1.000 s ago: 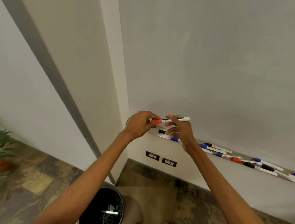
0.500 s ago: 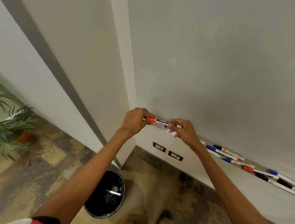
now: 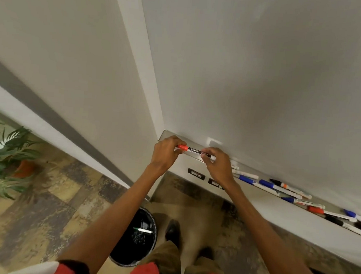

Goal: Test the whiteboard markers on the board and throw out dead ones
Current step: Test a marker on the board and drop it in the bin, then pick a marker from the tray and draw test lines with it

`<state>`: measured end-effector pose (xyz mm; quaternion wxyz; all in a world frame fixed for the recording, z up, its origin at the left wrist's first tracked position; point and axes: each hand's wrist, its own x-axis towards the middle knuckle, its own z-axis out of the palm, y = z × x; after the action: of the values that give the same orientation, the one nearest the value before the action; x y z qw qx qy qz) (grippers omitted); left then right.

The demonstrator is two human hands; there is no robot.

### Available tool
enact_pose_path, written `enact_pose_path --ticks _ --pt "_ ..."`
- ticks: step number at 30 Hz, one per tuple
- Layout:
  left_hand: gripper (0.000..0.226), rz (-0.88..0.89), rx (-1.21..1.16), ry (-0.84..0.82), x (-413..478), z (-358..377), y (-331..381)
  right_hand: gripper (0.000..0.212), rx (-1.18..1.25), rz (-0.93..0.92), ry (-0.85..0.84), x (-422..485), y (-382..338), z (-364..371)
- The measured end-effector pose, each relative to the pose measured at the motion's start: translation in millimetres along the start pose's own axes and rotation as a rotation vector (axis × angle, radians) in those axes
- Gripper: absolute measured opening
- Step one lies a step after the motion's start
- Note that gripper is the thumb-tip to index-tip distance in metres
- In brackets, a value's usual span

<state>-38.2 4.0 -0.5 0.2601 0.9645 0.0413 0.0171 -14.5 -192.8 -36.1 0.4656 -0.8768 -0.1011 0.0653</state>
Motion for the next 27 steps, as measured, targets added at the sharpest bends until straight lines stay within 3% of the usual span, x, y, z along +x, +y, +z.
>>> enact_pose_path --ticks 8,18,27 --pt "0.02 -0.041 -0.034 -0.114 31.9 48.6 -30.8 0.012 -0.307 0.154 0.117 21.7 23.7 53.1" --pt "0.019 0.017 -0.056 -0.184 40.6 72.8 -55.2 0.015 -0.389 0.166 0.152 11.1 37.6 58.7" --pt "0.019 0.099 -0.021 -0.178 33.5 99.0 -32.4 0.025 -0.39 0.268 0.212 -10.4 59.9 37.3"
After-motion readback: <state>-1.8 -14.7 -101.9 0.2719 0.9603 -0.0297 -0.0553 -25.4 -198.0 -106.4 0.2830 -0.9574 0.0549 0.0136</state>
